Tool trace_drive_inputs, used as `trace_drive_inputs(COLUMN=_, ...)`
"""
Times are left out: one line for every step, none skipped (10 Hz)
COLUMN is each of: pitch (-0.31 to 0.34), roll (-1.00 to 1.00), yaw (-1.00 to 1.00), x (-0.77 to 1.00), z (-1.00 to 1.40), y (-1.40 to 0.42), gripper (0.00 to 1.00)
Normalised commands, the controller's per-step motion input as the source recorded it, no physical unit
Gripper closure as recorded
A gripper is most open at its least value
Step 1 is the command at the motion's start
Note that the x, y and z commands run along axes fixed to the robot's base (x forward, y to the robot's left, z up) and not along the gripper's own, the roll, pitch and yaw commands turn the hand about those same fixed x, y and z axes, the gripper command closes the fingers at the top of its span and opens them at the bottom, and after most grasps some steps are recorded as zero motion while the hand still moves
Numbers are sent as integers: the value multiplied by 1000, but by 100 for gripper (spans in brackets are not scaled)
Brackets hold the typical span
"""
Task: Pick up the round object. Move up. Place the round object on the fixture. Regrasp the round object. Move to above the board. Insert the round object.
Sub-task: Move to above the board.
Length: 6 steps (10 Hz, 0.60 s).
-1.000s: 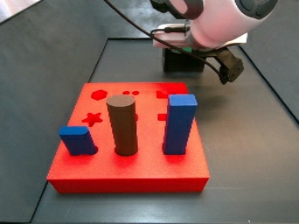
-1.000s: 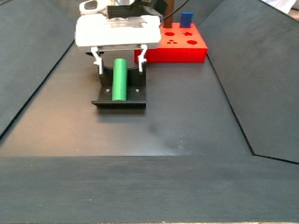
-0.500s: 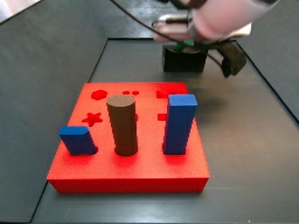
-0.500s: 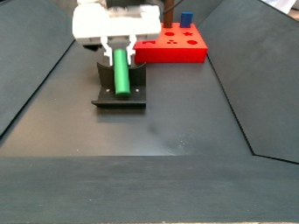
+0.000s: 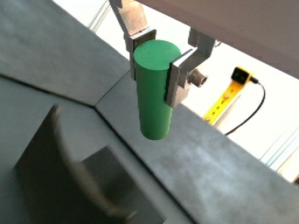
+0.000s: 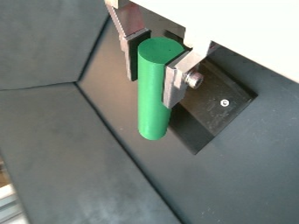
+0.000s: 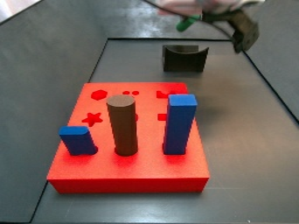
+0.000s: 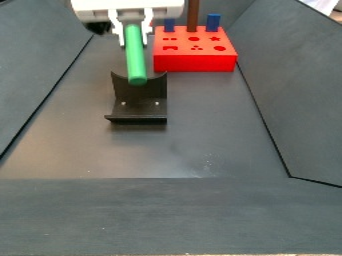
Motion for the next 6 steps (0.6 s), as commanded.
trace_drive_inputs(pitch=-28, roll=-19, yaw=67, x=18, z=1000, y=-15, gripper=100)
trace_drive_inputs(pitch=-26, roll=-27, yaw=47, x=16, z=1000, y=-15, gripper=100)
trace_drive_inputs(pitch=-17, roll=-27, yaw=27, x=12, z=1000, y=-15, gripper=100)
trace_drive_inputs(pitch=-7, roll=-32, yaw=10, x=8, z=1000, y=-16, gripper=100)
trace_drive_inputs(pitch=9, roll=-36, yaw=1, x=3, z=1000, y=-17, gripper=100)
trace_drive_inputs(pitch=28, roll=-42, yaw=-4, x=-2, z=1000, y=-19, gripper=100)
